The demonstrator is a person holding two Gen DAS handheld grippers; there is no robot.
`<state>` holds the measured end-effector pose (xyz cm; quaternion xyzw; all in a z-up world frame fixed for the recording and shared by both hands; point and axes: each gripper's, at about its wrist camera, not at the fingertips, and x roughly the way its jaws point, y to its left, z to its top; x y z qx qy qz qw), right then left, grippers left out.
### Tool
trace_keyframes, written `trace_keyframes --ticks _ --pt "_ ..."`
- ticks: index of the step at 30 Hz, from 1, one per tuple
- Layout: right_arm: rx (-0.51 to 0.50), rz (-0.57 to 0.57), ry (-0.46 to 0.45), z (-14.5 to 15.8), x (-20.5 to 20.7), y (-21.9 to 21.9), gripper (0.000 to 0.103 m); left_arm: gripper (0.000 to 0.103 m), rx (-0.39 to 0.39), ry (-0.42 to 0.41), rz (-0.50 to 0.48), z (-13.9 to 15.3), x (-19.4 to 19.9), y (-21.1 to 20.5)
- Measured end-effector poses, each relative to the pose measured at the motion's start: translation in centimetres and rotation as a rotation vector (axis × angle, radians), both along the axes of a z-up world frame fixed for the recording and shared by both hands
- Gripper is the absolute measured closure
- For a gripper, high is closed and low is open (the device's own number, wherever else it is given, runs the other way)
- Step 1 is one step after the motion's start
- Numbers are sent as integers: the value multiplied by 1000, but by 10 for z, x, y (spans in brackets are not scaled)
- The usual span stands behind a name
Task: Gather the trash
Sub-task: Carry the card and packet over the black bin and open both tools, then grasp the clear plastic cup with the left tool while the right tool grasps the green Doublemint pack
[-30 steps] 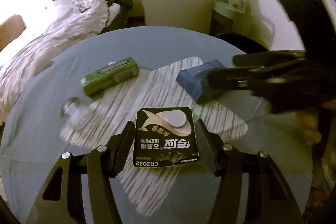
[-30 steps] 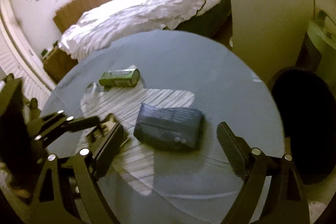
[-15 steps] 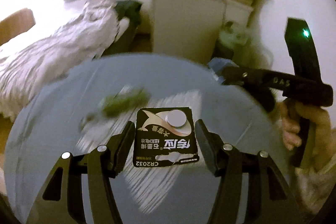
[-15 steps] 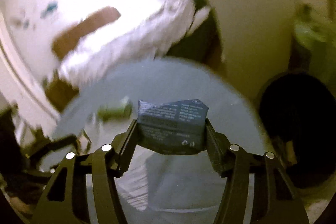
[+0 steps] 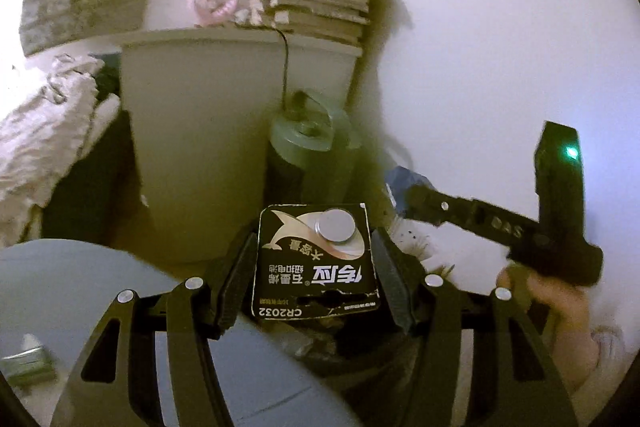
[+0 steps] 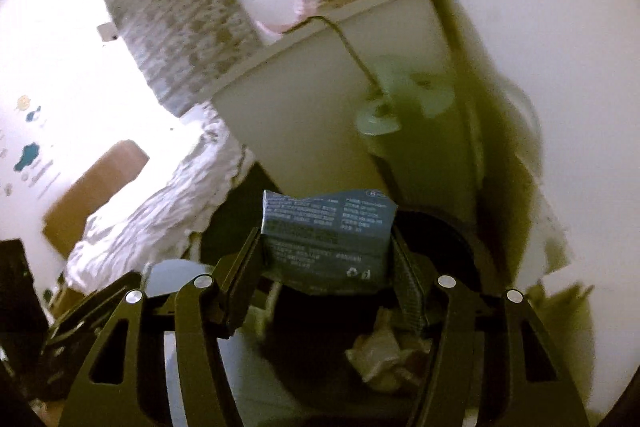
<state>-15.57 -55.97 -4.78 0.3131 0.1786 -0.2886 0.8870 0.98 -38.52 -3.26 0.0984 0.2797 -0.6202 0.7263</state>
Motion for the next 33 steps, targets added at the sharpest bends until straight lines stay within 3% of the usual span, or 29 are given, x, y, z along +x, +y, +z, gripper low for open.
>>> trace_keyframes --ticks 7,13,16,18,19,20,27,33 --pt "38 -10 4 -20 -11 -24 43 45 52 34 -13 -20 -2 -43" --pt "63 -2 2 -29 -12 -34 42 44 86 42 -16 -30 -1 -51" --pt "77 6 -3 -32 -11 -39 37 43 99 44 -20 -33 -1 -59" --pt "88 8 -18 -30 -13 -39 30 34 108 40 -25 -33 -2 -62" --pt "89 7 -21 -30 -14 -40 28 21 105 36 -26 -32 -3 -63" --pt "88 5 -21 -29 -15 -40 25 14 95 36 -27 -31 -4 -62" --pt "76 -10 -22 -23 -18 -39 20 12 72 21 -13 -22 -3 -44" --pt "65 55 -4 -20 0 -21 20 11 74 6 93 -14 18 7"
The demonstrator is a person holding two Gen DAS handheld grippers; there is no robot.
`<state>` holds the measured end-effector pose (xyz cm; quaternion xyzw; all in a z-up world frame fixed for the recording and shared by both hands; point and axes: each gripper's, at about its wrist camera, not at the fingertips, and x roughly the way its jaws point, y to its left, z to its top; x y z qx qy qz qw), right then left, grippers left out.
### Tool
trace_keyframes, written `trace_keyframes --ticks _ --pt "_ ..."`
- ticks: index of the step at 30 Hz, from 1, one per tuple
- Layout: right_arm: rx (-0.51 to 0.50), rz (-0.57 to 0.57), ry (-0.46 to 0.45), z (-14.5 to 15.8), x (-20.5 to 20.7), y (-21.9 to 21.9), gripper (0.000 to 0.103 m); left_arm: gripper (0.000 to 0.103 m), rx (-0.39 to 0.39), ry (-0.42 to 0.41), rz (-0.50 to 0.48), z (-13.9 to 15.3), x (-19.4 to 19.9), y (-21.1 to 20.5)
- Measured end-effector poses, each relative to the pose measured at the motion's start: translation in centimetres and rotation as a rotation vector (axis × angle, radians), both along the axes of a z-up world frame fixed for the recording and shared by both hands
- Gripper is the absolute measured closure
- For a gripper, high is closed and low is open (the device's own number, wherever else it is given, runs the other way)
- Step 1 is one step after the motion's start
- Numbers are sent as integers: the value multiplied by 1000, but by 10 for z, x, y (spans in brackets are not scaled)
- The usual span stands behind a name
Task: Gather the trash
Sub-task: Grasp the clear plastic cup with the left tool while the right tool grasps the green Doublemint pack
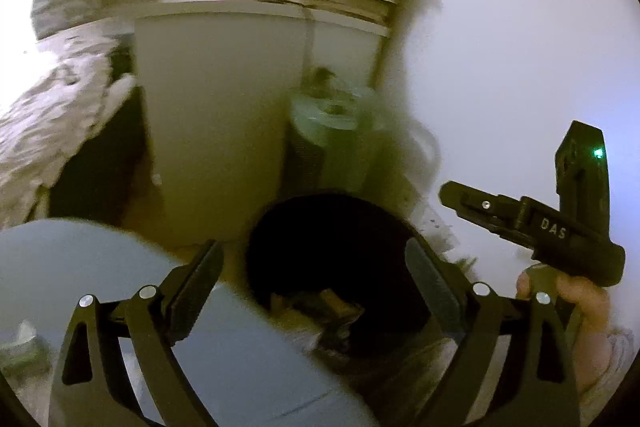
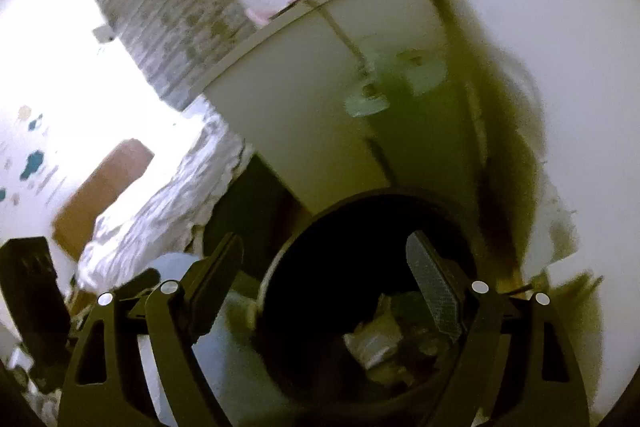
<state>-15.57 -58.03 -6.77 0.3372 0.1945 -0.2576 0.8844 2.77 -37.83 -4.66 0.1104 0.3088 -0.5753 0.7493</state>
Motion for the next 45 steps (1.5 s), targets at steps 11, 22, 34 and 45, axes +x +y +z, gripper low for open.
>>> trace_keyframes --ticks 11,22,34,45 --pt "-126 444 92 8 118 118 22 11 136 -81 411 -12 86 162" --pt "-287 794 240 7 223 236 26 16 274 -49 426 -55 139 230" --pt "-471 1016 405 -25 310 286 34 52 317 -36 345 -71 153 226" --pt "-441 1083 484 -41 334 293 68 52 254 0 344 -64 152 238"
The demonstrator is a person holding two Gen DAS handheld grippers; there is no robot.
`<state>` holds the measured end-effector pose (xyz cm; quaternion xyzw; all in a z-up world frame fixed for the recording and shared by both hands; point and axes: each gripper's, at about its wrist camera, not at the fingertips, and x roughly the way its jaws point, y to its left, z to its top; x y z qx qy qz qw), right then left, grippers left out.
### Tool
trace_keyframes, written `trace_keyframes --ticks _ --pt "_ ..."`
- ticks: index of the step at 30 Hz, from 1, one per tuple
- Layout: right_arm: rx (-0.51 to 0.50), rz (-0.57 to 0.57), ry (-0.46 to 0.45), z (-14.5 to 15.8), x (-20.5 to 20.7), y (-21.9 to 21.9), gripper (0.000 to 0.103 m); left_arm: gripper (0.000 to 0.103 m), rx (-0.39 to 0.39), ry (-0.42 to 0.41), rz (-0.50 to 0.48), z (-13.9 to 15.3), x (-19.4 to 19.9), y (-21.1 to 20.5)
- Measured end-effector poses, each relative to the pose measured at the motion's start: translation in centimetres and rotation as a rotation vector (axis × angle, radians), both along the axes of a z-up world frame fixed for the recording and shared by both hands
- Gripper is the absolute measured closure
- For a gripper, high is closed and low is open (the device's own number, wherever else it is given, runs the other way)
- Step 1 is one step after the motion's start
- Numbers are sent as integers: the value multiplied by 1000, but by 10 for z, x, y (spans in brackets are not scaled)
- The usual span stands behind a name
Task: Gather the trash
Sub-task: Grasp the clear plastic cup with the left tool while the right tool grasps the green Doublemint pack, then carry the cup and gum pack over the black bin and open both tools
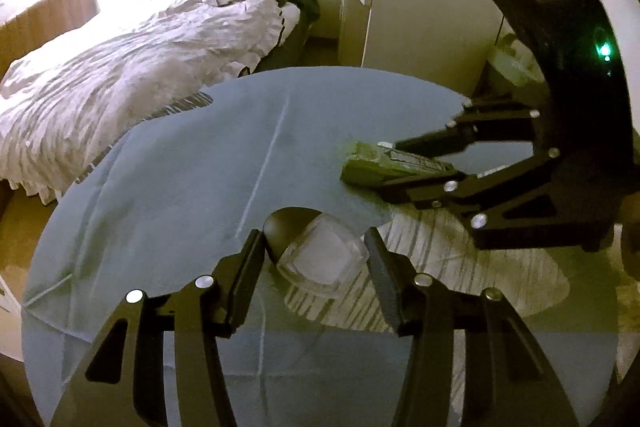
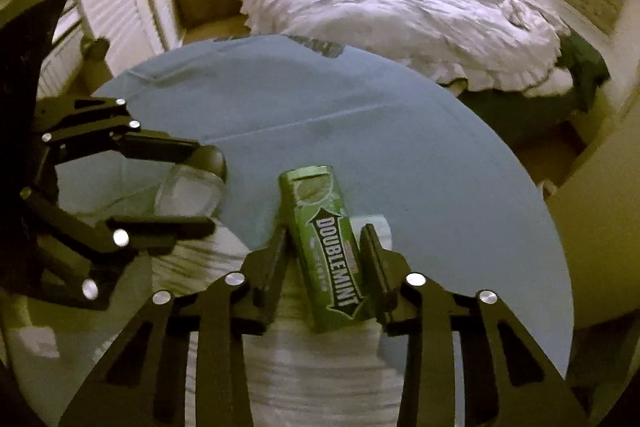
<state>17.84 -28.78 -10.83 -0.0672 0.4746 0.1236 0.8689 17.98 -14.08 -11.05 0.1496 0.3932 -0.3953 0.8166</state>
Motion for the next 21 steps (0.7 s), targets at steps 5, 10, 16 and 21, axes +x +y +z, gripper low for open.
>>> trace_keyframes --ticks 5,10,16,21 --pt "223 -180 -31 9 -33 -42 70 52 -58 21 -13 10 -10 0" --pt "465 -419 -167 31 -102 -109 70 52 -147 9 -77 39 -31 -28" --pt "468 -746 -374 54 -205 -186 70 52 -256 -17 -210 72 -73 -95" --pt "428 -965 -499 56 -283 -238 70 52 -333 3 -301 84 -108 -158"
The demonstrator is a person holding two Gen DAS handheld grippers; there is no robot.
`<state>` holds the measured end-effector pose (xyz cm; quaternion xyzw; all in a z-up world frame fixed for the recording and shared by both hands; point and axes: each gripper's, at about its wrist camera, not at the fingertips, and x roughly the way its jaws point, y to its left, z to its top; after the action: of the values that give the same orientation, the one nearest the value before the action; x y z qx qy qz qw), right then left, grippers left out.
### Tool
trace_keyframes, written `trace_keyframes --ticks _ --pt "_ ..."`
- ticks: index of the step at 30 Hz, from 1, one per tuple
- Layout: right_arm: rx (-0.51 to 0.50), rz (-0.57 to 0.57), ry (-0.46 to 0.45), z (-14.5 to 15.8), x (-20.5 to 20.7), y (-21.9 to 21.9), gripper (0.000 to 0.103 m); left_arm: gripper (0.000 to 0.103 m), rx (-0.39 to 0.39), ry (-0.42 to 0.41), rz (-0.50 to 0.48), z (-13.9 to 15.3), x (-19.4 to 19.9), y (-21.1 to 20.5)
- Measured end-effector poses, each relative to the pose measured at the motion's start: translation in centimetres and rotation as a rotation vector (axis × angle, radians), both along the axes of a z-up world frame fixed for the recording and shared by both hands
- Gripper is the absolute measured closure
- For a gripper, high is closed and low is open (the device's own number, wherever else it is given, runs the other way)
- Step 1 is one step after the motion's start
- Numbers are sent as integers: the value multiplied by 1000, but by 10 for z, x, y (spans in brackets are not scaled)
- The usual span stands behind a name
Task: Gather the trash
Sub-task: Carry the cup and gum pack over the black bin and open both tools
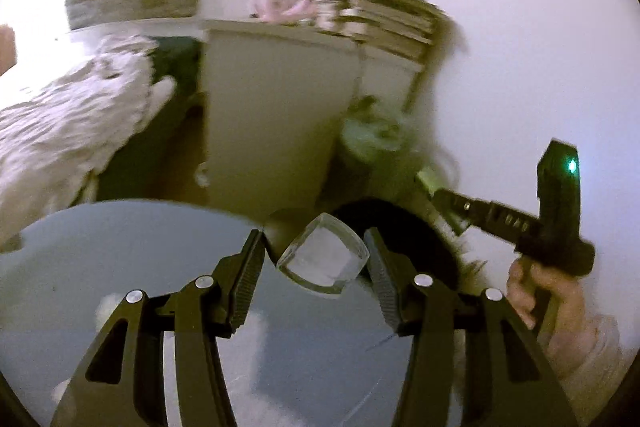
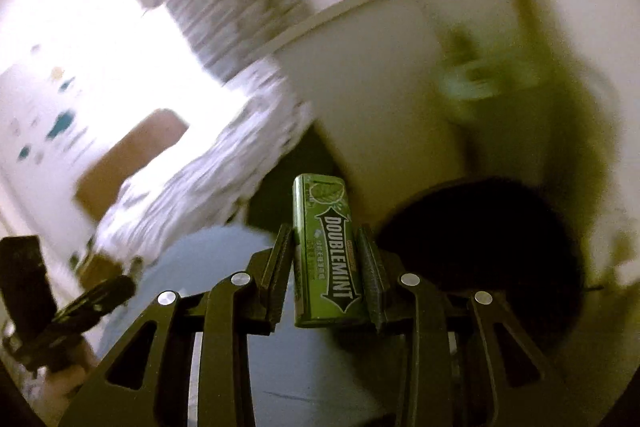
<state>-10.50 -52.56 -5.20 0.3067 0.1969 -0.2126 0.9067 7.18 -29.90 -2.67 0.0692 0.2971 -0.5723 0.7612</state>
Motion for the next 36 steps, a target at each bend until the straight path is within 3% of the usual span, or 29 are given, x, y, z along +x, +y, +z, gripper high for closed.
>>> trace_keyframes --ticks 5,15,32,33,36 --pt "54 -136 -17 -18 -52 -41 70 52 -7 14 -83 -7 -32 -61" --pt "102 -193 -25 -47 -78 -68 71 52 67 17 -153 -32 -59 -126" --pt "105 -204 -14 -53 -81 -74 71 50 96 8 -184 -43 -70 -142" --pt "109 -205 -14 -53 -81 -75 71 49 94 5 -184 -42 -71 -141" --pt "123 -205 -14 -53 -81 -76 71 24 74 -1 -170 -37 -71 -140"
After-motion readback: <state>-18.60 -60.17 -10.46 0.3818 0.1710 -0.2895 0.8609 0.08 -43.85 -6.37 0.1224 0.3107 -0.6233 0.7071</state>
